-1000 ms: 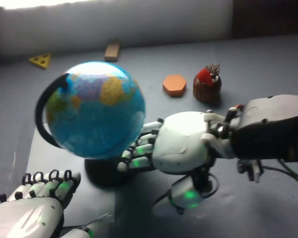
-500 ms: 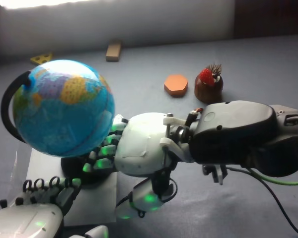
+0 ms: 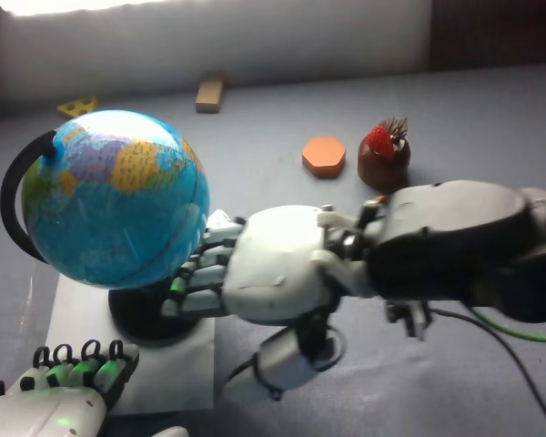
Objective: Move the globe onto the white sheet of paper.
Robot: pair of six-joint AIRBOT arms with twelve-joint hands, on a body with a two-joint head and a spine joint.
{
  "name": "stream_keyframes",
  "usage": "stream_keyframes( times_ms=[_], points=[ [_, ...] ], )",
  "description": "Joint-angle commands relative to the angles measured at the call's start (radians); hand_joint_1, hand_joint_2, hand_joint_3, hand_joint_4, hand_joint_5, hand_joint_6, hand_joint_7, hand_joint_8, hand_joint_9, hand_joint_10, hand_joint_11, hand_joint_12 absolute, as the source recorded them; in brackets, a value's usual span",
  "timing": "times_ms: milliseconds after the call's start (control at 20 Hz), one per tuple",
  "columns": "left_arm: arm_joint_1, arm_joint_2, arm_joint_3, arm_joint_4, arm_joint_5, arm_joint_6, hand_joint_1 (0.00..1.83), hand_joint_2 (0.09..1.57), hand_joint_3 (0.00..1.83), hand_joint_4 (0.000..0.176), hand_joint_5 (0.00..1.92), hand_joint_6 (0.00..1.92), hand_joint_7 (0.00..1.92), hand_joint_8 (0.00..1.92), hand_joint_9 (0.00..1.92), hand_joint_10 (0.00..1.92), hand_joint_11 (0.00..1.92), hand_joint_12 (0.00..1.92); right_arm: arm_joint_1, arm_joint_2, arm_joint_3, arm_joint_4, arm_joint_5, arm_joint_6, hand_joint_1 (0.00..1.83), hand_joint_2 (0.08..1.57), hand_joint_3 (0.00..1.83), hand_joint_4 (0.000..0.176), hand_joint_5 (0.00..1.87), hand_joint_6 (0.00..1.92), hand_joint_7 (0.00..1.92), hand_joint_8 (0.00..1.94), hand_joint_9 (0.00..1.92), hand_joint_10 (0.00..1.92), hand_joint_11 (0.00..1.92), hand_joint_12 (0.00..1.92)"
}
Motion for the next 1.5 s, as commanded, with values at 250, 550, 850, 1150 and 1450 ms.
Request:
stream_keyframes(
  times_ms=[250, 550, 850, 1150, 1450],
  points=[
    [-0.107, 0.039, -0.065, -0.123, 0.013, 0.085, 0.0, 1.24, 0.0, 0.0, 0.0, 0.0, 0.0, 0.0, 0.0, 0.0, 0.0, 0.0, -0.025, 0.202, -0.125, 0.002, -0.072, 0.012, 0.0, 1.19, 0.0, 0.0, 0.15, 0.01, 0.15, 0.0, 0.15, 0.0, 0.0, 0.35],
    [-0.434, 0.022, -0.141, -0.569, -0.006, 0.395, 0.0, 1.23, 0.0, 0.0, 0.0, 0.0, 0.0, 0.0, 0.0, 0.0, 0.0, 0.0, -0.024, 0.544, -0.309, -0.077, -0.181, 0.117, 0.0, 1.19, 0.0, 0.0, 0.16, 0.01, 0.15, 0.0, 0.14, 0.0, 0.0, 0.33],
    [-0.701, -0.062, -0.165, -0.817, -0.133, 0.57, 0.0, 1.27, 0.0, 0.0, 0.48, 0.08, 0.62, 0.01, 0.52, 0.08, 0.04, 0.83, 0.013, 0.731, -0.455, -0.143, 0.109, 0.344, 0.0, 1.27, 0.02, 0.0, 0.6, 0.19, 0.66, 0.13, 0.54, 0.18, 0.0, 1.29],
    [-0.838, -0.076, -0.141, -0.872, -0.165, 0.657, 0.19, 1.36, 0.0, 0.0, 0.86, 1.13, 0.97, 1.08, 0.76, 1.47, 0.52, 1.83, 0.046, 0.645, -0.586, 0.009, 0.553, 0.32, 0.14, 1.34, 0.0, 0.0, 0.75, 1.34, 0.96, 1.28, 0.8, 1.64, 0.64, 1.88],
    [-0.849, -0.075, -0.109, -0.824, -0.121, 0.676, 0.78, 1.45, 0.01, 0.0, 1.06, 1.92, 1.23, 1.92, 1.27, 1.92, 1.21, 1.92, 0.062, 0.539, -0.587, 0.019, 0.66, 0.342, 0.8, 1.44, 0.03, 0.0, 1.05, 1.92, 1.26, 1.94, 1.33, 1.92, 1.42, 1.92]
  ],
)
